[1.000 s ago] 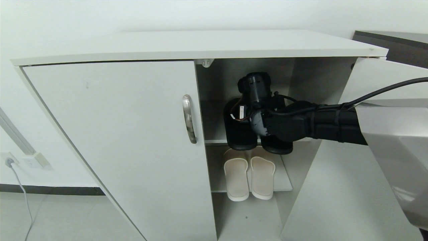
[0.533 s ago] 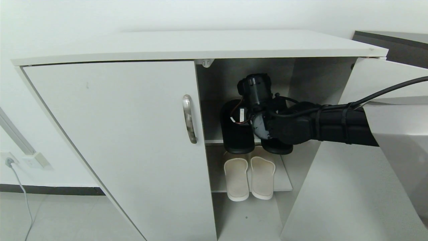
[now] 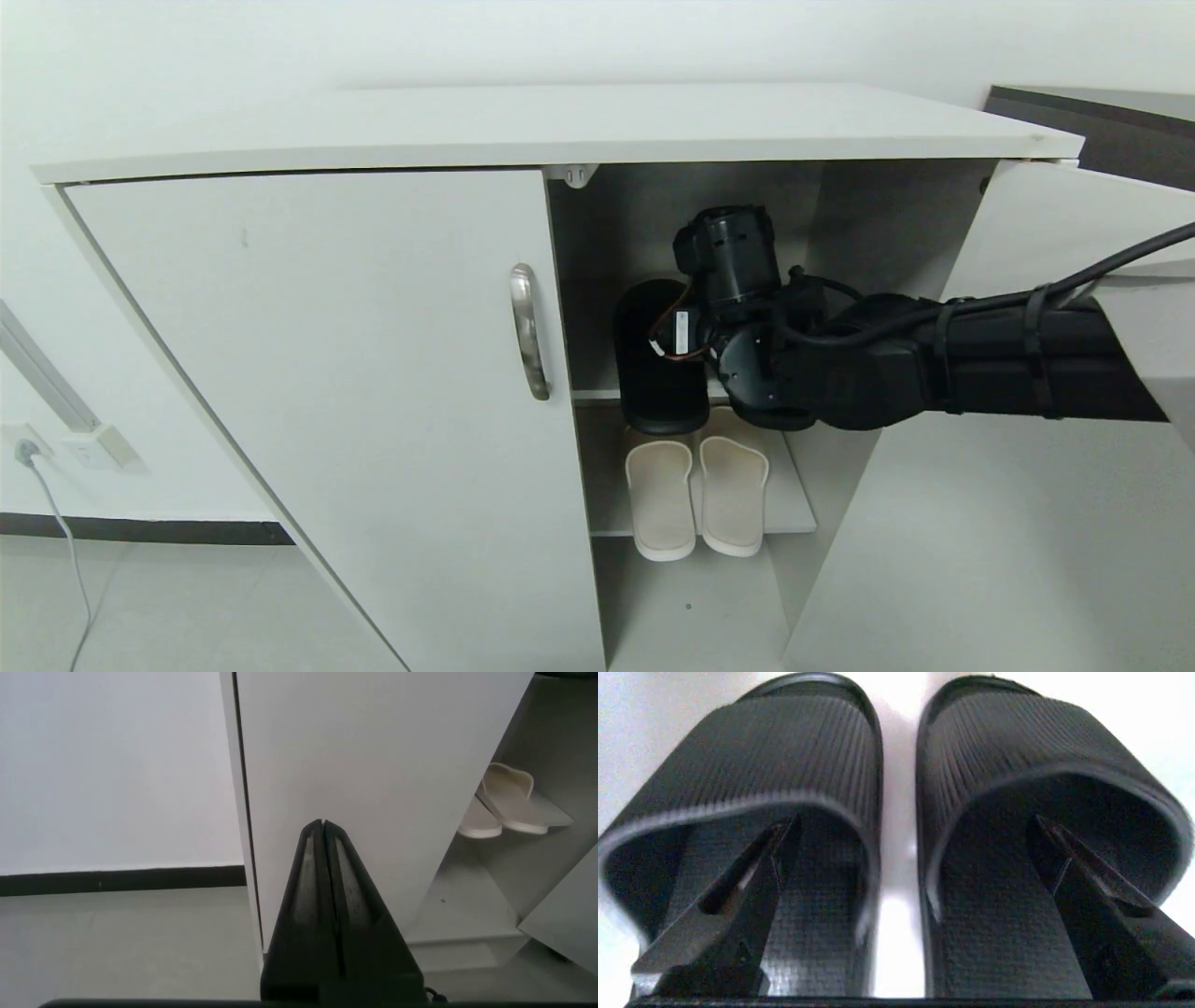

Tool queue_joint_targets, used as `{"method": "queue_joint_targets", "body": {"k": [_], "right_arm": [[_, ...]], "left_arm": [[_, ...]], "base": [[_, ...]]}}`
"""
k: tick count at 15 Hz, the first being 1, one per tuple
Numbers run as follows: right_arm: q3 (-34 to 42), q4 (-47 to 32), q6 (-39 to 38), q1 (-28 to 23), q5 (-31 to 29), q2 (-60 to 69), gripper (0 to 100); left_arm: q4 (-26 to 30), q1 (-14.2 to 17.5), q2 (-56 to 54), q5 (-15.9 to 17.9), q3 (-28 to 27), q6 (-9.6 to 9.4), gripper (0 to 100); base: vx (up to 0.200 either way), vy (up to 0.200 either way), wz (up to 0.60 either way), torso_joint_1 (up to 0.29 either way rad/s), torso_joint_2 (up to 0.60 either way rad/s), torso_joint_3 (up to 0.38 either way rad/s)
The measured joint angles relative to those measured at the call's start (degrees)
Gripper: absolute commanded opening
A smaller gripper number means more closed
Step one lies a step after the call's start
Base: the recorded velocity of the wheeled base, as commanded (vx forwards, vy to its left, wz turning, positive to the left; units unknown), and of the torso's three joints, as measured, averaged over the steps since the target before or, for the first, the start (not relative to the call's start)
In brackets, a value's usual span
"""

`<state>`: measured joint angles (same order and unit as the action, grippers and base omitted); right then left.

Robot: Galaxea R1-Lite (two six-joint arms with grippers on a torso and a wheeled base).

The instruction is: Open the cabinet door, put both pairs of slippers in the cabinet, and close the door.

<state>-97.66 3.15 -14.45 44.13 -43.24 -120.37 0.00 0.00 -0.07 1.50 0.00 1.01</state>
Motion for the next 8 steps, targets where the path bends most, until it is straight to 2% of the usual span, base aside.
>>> {"method": "queue_joint_targets", "body": {"k": [3,8], "right_arm": [[6.03,1.96,-0.13,1.1,-0.61,3.61,100],[19.27,10.48,0.13,3.16,1.1,11.11,100]], "left_arm": [[0.0,0.0,0.0,0.05,0.0,-0.04,0],[0.0,0.0,0.0,0.06,0.0,-0.01,0]], "base": [[0.0,0.0,0.0,0.0,0.0,0.0],[0.0,0.0,0.0,0.0,0.0,0.0]]}}
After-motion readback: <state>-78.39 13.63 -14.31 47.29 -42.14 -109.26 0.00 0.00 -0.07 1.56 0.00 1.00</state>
